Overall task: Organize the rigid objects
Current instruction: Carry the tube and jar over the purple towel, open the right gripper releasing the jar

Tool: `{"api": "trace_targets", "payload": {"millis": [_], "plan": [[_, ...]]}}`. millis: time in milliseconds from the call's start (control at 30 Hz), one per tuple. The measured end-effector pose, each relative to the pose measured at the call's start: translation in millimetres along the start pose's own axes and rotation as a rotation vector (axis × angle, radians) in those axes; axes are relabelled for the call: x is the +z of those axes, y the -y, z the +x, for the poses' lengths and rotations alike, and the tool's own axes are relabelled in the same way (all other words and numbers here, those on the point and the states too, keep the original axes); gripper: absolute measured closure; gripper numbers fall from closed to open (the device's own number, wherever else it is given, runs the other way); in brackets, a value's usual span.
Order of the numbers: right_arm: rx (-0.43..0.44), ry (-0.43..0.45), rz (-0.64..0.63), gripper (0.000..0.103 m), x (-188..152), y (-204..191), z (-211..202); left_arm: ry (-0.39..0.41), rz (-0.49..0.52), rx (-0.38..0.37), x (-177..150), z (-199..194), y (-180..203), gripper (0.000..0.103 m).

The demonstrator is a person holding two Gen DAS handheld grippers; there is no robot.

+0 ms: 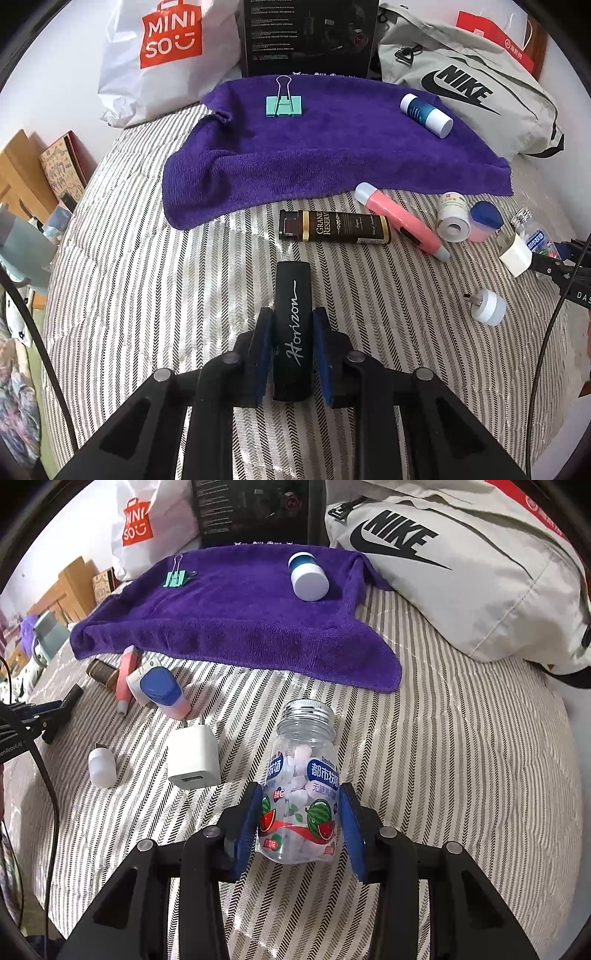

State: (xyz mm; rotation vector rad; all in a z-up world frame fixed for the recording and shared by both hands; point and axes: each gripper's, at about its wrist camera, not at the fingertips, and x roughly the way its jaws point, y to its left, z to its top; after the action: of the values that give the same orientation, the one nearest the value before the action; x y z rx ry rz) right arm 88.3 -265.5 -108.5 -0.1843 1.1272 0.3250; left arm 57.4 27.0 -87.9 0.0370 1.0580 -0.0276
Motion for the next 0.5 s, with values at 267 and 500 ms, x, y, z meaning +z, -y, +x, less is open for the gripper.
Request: {"api": "trace_targets", "payload": {"millis": [267, 500], "plan": [[0.015, 0.002, 0.017, 0.061, 0.5, 1.6, -2.8, 0.017, -0.02, -0.035, 1.0, -9.8, -6.6, 0.082], [0.037, 0.01, 0.032, 0.061, 1.4, 5.3, -14.4, 0.039, -0.018, -0.042, 11.7, -22.6, -6.1, 0.082]]}}
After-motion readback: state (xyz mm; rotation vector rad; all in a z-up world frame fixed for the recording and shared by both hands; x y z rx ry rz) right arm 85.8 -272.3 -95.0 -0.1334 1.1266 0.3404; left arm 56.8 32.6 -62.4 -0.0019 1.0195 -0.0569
